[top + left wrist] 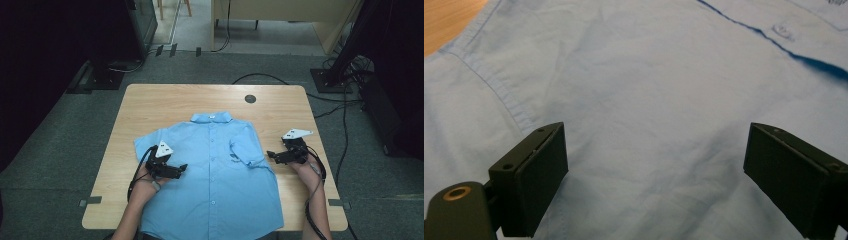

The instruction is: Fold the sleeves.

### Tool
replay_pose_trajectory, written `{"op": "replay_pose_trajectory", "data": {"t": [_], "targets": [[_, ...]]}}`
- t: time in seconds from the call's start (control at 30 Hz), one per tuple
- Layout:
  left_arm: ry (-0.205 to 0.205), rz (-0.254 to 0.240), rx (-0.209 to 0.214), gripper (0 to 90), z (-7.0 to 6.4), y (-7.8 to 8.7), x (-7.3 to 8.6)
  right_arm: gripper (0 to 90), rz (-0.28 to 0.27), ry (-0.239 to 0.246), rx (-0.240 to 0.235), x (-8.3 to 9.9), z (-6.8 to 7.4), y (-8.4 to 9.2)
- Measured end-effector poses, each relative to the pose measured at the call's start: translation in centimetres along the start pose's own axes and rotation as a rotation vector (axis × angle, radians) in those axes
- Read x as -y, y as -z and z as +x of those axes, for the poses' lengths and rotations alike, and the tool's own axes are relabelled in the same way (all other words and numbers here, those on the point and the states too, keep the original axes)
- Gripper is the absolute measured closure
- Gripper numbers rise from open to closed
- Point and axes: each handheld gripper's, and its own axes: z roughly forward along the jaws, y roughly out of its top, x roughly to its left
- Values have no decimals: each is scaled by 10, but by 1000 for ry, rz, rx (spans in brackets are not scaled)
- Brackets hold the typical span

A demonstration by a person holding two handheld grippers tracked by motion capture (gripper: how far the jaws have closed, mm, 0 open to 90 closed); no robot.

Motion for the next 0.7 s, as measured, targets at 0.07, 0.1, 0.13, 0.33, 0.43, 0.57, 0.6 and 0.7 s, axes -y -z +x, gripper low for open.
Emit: {"op": "replay_pose_trajectory", "data": {"t": [0.07,0.1,0.13,0.33,0.43,0.57,0.6,0.7], "targets": [[-5,-5,-2,106,1,2,-1,88,0,-1,0,0,0,0],[-6,-7,2,106,2,2,-1,88,0,-1,0,0,0,0],[-5,-8,5,106,2,2,-2,88,0,-1,0,0,0,0],[10,-5,18,106,6,2,-2,88,-1,-2,0,0,0,0],[13,-24,24,106,8,4,-4,87,-1,-1,0,0,0,0],[29,-39,21,106,13,7,-5,87,-1,0,0,0,0,0],[30,-44,20,106,14,7,-5,87,-1,0,0,0,0,0],[30,-43,16,105,17,8,-6,87,-1,0,0,0,0,0]]}}
